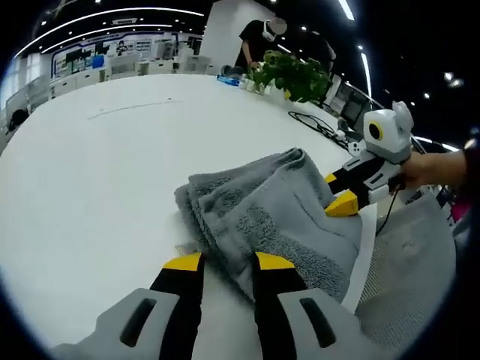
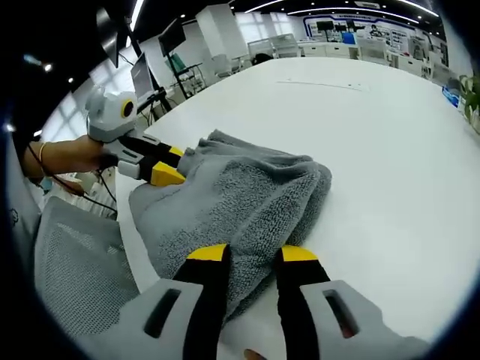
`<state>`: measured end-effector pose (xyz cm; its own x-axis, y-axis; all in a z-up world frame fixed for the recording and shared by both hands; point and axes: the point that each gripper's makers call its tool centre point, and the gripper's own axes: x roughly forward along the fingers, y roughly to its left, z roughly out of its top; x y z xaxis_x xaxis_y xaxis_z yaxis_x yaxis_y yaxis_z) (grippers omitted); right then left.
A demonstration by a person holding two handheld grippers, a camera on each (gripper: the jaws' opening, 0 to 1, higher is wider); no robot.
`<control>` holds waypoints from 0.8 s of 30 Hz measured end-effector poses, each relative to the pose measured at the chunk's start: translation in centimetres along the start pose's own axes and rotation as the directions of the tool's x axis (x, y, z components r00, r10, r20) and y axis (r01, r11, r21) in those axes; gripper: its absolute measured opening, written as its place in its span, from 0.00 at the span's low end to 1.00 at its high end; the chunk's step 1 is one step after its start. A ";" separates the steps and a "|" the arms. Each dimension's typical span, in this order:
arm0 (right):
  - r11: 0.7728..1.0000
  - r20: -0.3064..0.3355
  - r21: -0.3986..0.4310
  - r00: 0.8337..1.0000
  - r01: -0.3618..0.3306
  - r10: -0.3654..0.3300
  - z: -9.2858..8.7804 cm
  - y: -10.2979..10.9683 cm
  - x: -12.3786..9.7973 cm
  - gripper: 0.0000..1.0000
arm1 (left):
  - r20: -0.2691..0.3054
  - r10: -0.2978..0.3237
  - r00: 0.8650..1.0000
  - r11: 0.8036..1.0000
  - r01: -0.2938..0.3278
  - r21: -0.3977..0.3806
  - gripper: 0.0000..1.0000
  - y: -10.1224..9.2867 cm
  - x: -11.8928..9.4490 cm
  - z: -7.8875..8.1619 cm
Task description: Fold the towel on the table until its edges align and the towel forms a compact rectangular stack.
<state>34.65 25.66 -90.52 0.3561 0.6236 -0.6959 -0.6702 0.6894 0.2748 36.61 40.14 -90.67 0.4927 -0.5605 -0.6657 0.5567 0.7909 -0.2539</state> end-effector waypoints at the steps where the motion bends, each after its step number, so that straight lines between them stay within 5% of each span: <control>1: 1.000 0.001 0.000 1.000 0.005 -0.005 0.1 -0.1 0.1 0.23 | 0.004 -0.002 1.000 1.000 0.002 -0.002 0.25 0.0 0.0 0.1; 24: 0.994 0.067 0.038 0.992 0.100 -0.102 5.2 -4.6 3.4 0.22 | 0.091 0.114 0.989 0.993 -0.114 0.004 0.19 4.9 3.5 5.5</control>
<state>42.35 26.53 -90.75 0.4658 0.5732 -0.6742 -0.6058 0.7619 0.2292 44.72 40.67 -90.42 0.6113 -0.4870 -0.6238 0.4994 0.8488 -0.1733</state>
